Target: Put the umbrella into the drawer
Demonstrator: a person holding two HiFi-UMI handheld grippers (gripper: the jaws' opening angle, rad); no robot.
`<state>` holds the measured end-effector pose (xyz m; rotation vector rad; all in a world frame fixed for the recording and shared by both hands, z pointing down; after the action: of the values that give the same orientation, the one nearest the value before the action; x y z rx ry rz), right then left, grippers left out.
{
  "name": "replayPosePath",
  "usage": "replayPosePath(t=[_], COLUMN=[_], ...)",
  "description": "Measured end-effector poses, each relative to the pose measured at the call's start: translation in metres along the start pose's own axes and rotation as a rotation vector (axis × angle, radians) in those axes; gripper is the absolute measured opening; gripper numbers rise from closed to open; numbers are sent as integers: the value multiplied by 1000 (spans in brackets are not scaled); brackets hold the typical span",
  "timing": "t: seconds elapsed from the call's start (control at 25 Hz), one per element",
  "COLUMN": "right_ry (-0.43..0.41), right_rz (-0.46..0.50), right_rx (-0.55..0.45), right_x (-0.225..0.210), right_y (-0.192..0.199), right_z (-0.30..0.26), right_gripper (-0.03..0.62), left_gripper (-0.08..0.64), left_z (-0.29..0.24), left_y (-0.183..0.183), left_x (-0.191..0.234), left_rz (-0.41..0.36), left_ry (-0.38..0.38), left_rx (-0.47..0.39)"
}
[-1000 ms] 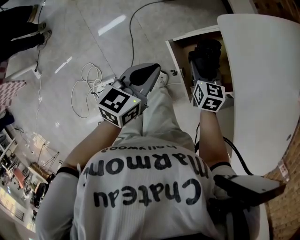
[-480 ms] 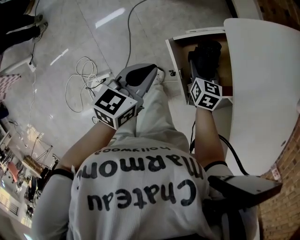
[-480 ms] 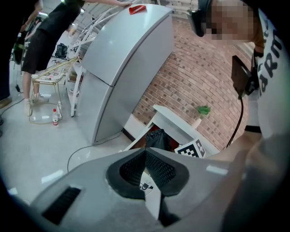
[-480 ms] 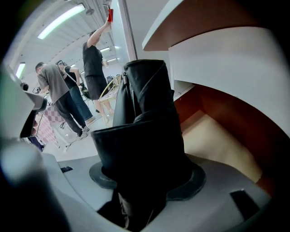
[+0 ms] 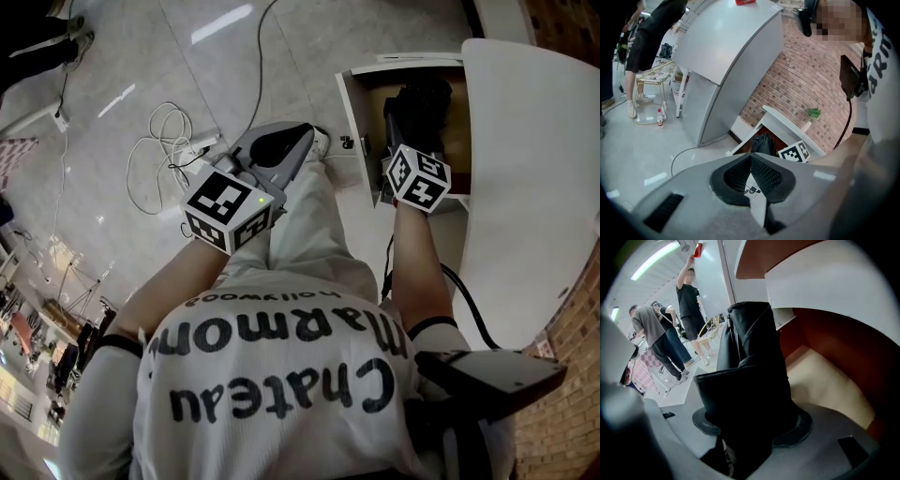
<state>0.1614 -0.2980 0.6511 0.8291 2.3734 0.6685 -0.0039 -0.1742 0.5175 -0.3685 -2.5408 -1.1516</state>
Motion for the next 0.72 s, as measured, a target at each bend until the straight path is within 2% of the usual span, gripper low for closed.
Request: replayPosePath(t=[0.44, 0.72], right_ry=[11, 28], right_rz=[-29, -62], right_rx=[38, 66], right_x=[-12, -22], right_y=[8, 11], right_z=[-12, -19], right_gripper=[259, 259], left_gripper=[17, 17], left_z=[-5, -10], left_y=[11, 10], left_x=[-1, -1], left_rz=[-13, 16], left_ry=[14, 20], left_rx=[34, 33])
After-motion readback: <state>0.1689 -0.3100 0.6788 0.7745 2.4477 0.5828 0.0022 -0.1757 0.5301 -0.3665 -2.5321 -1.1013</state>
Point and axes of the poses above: the fingertips, and each gripper's own axes: z backward along the fingers, x to its left, y out of its underside, the point moved 2 cm from there along z, backward along the fingers, and after that the axes turned 14 degrees about -y, right-handed, at the moved point
